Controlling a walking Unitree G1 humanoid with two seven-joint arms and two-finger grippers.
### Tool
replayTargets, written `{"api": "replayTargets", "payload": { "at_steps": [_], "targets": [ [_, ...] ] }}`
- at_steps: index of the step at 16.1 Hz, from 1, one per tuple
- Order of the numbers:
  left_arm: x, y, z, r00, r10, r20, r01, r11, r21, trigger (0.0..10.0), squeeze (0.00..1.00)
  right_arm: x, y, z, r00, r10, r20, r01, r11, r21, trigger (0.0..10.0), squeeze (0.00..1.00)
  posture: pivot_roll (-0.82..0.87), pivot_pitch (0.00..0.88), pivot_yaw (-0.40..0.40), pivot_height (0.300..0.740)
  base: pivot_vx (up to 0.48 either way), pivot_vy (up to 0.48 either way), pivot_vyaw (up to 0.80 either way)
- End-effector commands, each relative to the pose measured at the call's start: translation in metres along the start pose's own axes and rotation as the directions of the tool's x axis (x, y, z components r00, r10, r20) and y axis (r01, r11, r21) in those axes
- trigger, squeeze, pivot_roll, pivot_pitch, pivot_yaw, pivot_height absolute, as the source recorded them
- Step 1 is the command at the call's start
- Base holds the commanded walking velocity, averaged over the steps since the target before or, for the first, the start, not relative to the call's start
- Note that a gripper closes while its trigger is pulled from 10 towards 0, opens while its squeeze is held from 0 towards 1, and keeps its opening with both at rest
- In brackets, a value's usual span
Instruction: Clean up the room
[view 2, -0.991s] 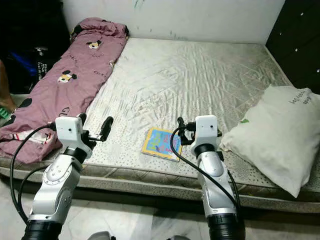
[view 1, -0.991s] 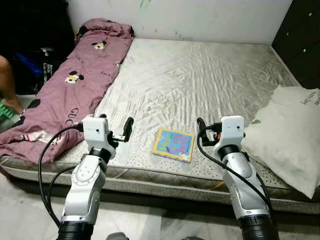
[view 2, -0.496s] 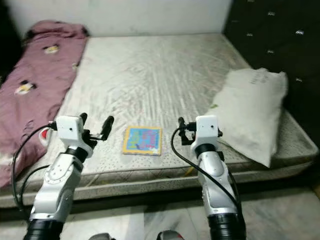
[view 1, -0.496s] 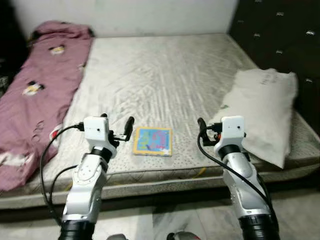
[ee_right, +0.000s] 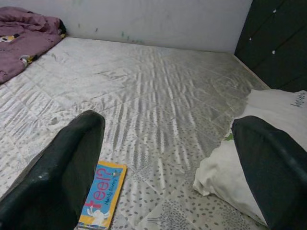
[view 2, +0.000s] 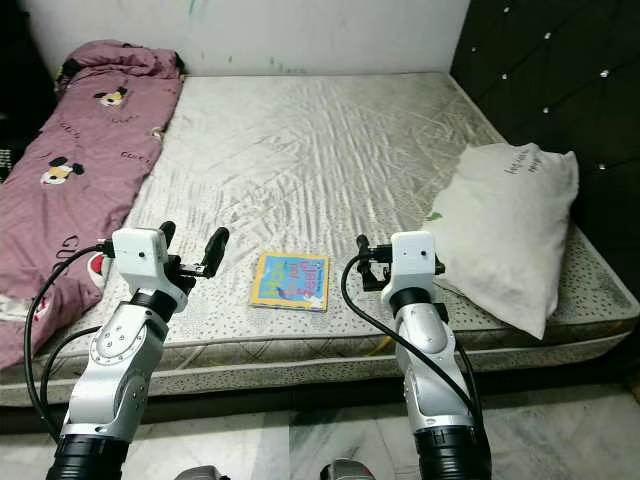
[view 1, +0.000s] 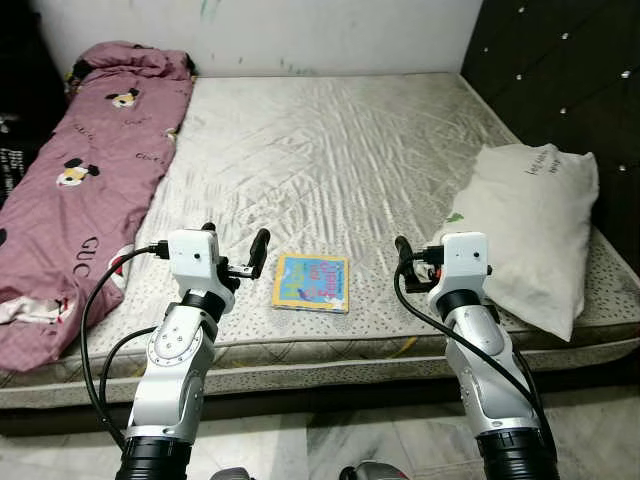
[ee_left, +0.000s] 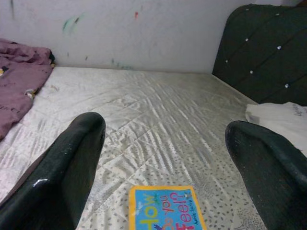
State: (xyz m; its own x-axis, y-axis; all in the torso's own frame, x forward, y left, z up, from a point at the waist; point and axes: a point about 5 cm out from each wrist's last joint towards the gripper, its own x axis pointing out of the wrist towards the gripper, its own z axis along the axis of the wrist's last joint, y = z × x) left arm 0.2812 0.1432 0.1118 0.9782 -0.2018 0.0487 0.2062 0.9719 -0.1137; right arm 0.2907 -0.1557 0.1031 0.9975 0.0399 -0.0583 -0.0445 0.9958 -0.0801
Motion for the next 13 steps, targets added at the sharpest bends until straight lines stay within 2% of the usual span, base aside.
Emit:
{"api": "replayTargets", "payload": {
  "at_steps": [1,4,7,10,13],
  "targets": [
    [0.0,0.0021,-0.0004,1.0,0.016,-0.008,-0.017,1.0,-0.002,10.0,0.0,0.0022,0.0007,0.0035,1.0,0.005,0.016,-0.005,1.0,-0.003,10.0,0.0,0.04,0.0,-0.005,0.74,0.0,0.0,0.0],
    [0.0,0.0033,-0.0004,1.0,0.028,-0.006,-0.028,0.999,-0.035,10.0,0.0,0.0023,0.0007,0.0039,1.0,0.004,0.017,-0.004,1.0,-0.003,10.0,0.0,0.04,0.0,-0.006,0.74,0.0,0.0,0.0],
    [0.0004,0.0027,0.0005,1.0,0.02,-0.001,-0.02,0.999,-0.034,10.0,0.0,0.0024,0.0016,0.0052,1.0,0.012,0.025,-0.012,1.0,-0.013,10.0,0.0,0.04,0.0,-0.006,0.74,0.0,0.0,0.0],
    [0.0003,0.0,0.0016,1.0,0.0,0.01,0.001,0.999,-0.037,10.0,0.0,0.0024,0.0014,0.0054,1.0,0.011,0.026,-0.011,1.0,-0.014,10.0,0.0,0.04,0.0,-0.007,0.74,0.0,0.0,0.62],
    [0.0,-0.0015,0.0027,1.0,-0.017,0.02,0.018,0.999,-0.042,10.0,0.0,0.0024,0.0011,0.0054,1.0,0.009,0.025,-0.009,1.0,-0.012,10.0,0.0,0.04,0.0,-0.007,0.74,0.0,0.0,0.0]
  ]
}}
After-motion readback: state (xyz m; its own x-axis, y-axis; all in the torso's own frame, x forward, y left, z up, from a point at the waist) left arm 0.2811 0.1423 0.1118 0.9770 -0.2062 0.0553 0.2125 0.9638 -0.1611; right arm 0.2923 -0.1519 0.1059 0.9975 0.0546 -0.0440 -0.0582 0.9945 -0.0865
